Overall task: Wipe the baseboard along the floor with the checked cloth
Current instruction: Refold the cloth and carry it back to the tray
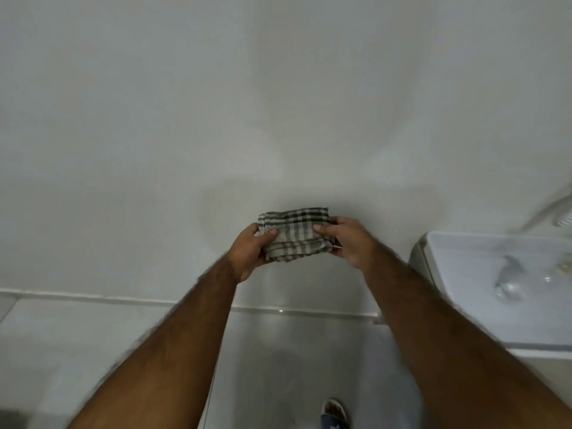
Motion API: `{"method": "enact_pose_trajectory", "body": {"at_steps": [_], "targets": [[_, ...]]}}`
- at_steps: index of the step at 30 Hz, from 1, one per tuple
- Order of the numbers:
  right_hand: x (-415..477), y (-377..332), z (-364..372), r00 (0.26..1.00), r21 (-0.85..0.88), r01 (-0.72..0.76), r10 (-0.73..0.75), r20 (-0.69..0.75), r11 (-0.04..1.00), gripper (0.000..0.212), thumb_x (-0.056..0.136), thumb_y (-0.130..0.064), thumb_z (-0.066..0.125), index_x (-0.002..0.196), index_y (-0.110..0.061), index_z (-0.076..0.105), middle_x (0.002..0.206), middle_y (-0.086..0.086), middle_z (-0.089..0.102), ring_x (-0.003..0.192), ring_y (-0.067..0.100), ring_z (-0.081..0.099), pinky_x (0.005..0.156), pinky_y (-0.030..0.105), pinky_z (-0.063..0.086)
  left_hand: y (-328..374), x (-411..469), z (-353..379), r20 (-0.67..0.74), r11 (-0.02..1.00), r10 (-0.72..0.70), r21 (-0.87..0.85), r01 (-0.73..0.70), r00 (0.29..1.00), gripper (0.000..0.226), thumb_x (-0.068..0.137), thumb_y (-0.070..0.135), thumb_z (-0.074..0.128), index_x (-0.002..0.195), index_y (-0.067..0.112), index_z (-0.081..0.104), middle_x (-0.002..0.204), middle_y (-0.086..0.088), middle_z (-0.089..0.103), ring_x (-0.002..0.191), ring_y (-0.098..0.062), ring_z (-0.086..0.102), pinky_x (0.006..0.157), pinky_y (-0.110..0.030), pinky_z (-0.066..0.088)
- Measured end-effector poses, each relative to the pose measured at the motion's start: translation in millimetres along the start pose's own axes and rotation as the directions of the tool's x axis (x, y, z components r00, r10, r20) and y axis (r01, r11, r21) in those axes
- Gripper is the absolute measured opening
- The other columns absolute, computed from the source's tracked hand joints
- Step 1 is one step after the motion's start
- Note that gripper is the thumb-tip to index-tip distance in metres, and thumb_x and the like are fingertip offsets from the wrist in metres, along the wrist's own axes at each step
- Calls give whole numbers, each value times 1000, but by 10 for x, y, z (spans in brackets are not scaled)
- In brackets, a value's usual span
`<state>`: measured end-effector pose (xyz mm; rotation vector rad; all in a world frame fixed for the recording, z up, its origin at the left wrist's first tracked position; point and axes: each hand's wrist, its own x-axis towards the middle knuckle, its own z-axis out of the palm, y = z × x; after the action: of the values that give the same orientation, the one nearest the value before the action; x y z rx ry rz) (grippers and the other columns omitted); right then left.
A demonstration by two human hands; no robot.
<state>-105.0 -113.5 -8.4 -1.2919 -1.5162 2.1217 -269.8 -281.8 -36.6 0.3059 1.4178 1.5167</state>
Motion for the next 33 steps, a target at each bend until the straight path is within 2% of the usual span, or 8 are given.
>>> {"method": "enact_pose_trajectory", "body": {"at_steps": [5, 9, 15, 19, 22, 25, 30, 33], "targets": [[-300, -244, -379, 997, 43, 12, -8, -79, 999, 27, 91, -2, 80, 116, -11, 74, 107, 7, 79, 92, 20, 74, 71, 29, 58, 227, -50, 473, 41, 995, 10, 101, -14, 999, 32, 95, 21, 73, 125, 14, 64, 100, -2, 78, 78, -15, 75, 63, -29, 61], [-523, -210, -903, 991, 81, 6, 5, -134, 997, 23, 87, -3, 81, 105, -17, 77, 98, 5, 79, 85, 18, 74, 69, 27, 59, 183, 32, 960, 82, 989, 1, 147, -13, 997, 28, 90, 23, 78, 116, 15, 70, 96, -1, 80, 80, -14, 73, 62, -25, 59], [-806, -17, -1957, 958, 202, 23, 36, -286, 979, 17, 91, -6, 80, 108, -9, 77, 94, 9, 82, 74, 18, 77, 63, 25, 62, 3, 371, 2030, 216, 969, -34, 247, -21, 976, 35, 93, 6, 71, 127, 5, 66, 118, -16, 77, 99, -24, 74, 84, -34, 61], [-934, 244, -2622, 917, 182, 9, 64, -394, 983, 17, 94, -6, 77, 111, -4, 74, 101, 15, 81, 84, 24, 80, 66, 26, 63, -146, 660, 2760, 291, 894, -60, 441, -78, 955, 43, 92, 7, 73, 132, 0, 59, 127, -24, 69, 104, -29, 70, 92, -41, 62], [-968, 504, -3042, 864, 143, -80, 140, -483, 987, 15, 96, -8, 76, 107, 1, 70, 108, 21, 77, 89, 29, 77, 64, 26, 63, -371, 872, 3318, 311, 773, -69, 617, -147, 948, 45, 88, 16, 80, 126, -1, 61, 120, -25, 71, 102, -32, 70, 91, -46, 60], [-947, 761, -3369, 828, 174, -181, 246, -503, 968, 16, 94, -7, 78, 101, 1, 67, 107, 24, 74, 91, 30, 75, 61, 28, 64, -661, 1065, 3784, 368, 612, -75, 750, -249, 927, 42, 84, 28, 84, 118, 7, 70, 112, -13, 75, 101, -30, 72, 83, -34, 58], [-843, 1099, -3629, 791, 60, -357, 336, -512, 932, 20, 84, -9, 89, 82, -6, 69, 85, 12, 76, 85, 31, 78, 83, 44, 67, -1116, 1287, 4227, 454, 247, -110, 874, -418, 884, 43, 88, 35, 77, 122, 9, 70, 119, -11, 72, 113, -27, 66, 94, -30, 49], [-760, 1155, -3649, 779, -86, -462, 358, -514, 883, 16, 89, -11, 84, 84, -4, 71, 89, 17, 78, 88, 34, 79, 86, 46, 67, -1317, 1345, 4333, 461, 104, -126, 887, -451, 878, 42, 90, 38, 74, 116, 5, 70, 121, -15, 71, 116, -30, 64, 93, -31, 48]]}}
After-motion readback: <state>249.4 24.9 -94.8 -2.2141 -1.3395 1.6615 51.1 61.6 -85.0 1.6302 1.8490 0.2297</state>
